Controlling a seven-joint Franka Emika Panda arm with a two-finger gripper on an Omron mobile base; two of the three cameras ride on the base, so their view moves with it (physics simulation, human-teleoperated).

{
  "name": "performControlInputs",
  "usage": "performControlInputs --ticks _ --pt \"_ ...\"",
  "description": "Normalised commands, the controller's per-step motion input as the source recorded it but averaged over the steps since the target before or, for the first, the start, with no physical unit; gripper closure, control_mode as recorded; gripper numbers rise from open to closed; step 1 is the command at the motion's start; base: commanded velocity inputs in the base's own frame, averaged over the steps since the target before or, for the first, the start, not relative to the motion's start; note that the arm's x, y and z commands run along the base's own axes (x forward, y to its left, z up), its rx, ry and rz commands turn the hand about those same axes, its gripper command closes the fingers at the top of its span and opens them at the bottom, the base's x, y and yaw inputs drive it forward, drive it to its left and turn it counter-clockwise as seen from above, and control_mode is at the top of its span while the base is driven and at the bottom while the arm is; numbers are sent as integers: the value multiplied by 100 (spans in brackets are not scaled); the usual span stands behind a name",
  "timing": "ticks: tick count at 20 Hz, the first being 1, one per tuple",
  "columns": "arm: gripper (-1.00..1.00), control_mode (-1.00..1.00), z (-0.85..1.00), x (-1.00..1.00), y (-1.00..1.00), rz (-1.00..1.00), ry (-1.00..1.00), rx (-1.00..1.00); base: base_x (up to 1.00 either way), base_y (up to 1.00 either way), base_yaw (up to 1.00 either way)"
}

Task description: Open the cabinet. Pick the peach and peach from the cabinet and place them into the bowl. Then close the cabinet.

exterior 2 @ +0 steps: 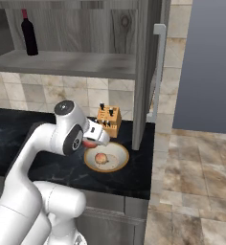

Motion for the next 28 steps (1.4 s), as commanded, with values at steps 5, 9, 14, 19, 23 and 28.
performControlInputs --ticks 5,9,14,19,23,28 --pt "100 -100 -37 10 -12 -2 1 0 0 0 0" --pt "100 -100 -33 18 -12 -1 0 0 0 0 0" --pt "100 -100 -30 18 -14 -1 0 0 0 0 0" --pt "100 -100 -31 13 -9 -1 0 0 0 0 0" --pt "100 -100 -29 14 -4 0 0 0 0 0 0" --pt "100 -100 -29 13 -2 -1 0 0 0 0 0"
